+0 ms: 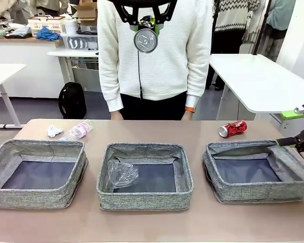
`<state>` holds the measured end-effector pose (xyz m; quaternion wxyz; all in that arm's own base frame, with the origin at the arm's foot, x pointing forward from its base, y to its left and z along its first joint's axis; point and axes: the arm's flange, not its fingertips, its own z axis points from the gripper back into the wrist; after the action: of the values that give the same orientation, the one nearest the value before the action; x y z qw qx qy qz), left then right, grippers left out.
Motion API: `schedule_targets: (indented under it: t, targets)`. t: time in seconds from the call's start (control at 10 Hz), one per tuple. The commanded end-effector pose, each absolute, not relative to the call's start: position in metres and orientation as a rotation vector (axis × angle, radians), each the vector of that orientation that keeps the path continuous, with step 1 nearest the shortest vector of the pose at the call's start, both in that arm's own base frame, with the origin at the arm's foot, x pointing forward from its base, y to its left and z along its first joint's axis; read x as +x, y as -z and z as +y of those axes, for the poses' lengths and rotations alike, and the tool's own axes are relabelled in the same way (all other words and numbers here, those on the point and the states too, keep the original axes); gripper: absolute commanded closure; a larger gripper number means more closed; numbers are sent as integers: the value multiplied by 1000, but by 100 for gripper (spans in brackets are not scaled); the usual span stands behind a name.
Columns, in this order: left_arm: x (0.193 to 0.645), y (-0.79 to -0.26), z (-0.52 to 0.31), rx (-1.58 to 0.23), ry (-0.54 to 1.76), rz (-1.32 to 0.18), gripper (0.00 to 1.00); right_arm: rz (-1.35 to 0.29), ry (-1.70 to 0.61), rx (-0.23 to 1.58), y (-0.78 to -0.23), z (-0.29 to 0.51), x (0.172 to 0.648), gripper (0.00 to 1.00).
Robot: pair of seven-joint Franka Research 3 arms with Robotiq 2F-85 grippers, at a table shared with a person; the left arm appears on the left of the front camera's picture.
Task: Sort the waste into the appropriate baskets.
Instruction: Pick up the waste item pointed out by the person.
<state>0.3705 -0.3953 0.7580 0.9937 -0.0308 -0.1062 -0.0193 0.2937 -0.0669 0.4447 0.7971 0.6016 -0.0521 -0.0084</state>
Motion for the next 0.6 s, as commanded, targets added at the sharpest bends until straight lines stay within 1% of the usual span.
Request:
schedule_targets:
  t: [0.0, 0.5]
  targets:
    - [367, -758, -389, -47, 46, -222, 62, -104, 36, 1308, -450, -67, 293, 0]
    - [367, -758, -389, -47, 46, -222, 62, -104, 36, 1308, -450, -67, 293, 0]
